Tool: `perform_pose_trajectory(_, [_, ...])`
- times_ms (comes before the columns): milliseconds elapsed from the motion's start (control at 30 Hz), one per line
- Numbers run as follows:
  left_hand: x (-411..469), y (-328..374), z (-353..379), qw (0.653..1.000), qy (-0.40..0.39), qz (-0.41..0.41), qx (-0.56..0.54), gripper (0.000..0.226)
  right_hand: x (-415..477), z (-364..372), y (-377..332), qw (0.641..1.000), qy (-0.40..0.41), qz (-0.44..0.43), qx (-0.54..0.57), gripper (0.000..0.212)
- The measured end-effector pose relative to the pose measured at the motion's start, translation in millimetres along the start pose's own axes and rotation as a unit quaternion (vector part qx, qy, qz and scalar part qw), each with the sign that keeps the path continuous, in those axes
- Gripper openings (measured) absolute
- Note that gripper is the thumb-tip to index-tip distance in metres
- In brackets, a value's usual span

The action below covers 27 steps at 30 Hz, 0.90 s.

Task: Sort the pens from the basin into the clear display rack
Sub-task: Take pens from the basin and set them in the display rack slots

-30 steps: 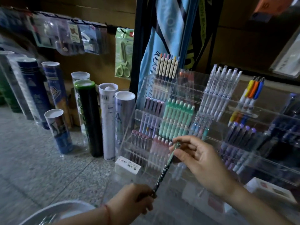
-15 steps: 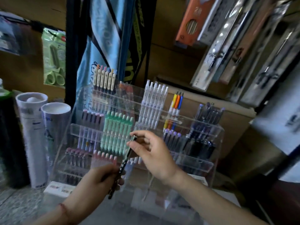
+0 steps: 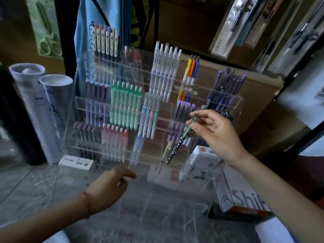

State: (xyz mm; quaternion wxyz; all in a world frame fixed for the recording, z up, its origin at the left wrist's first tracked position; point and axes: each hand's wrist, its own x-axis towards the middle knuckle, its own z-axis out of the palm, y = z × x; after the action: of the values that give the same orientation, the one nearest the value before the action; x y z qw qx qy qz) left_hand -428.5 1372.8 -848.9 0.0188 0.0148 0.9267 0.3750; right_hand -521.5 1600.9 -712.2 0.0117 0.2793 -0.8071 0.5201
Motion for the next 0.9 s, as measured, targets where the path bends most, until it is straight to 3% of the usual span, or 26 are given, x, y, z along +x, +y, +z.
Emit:
perform_pose_trajectory(167, [-14, -17, 11, 0.995, -0.014, 0.052, 0.085, 0.036, -20, 38, 8, 0.997, -0.076, -0.023, -0.006, 0.027])
perform_pose_trajectory(333, [-24, -29, 1, 0.985, 0.158, -0.031, 0.057, 0.015, -34, 87, 30, 0.986, -0.106, -0.102, -0.076, 0.025])
perform_pose_trajectory(467, [-24, -45, -12, 0.971, 0.212, -0.087, 0.063, 0.015, -29, 125, 42, 0.985, -0.122, -0.096, -0.076, 0.026])
perform_pose_trajectory(567, [-25, -49, -16, 0.963, 0.257, -0.059, 0.063, 0.013, -18, 149, 43, 0.983, -0.125, -0.112, -0.070, 0.025])
perform_pose_trajectory(900, [-39, -70, -7, 0.950, 0.301, -0.072, 0.043, 0.018, -4, 216, 63, 0.983, -0.182, 0.023, -0.031, 0.019])
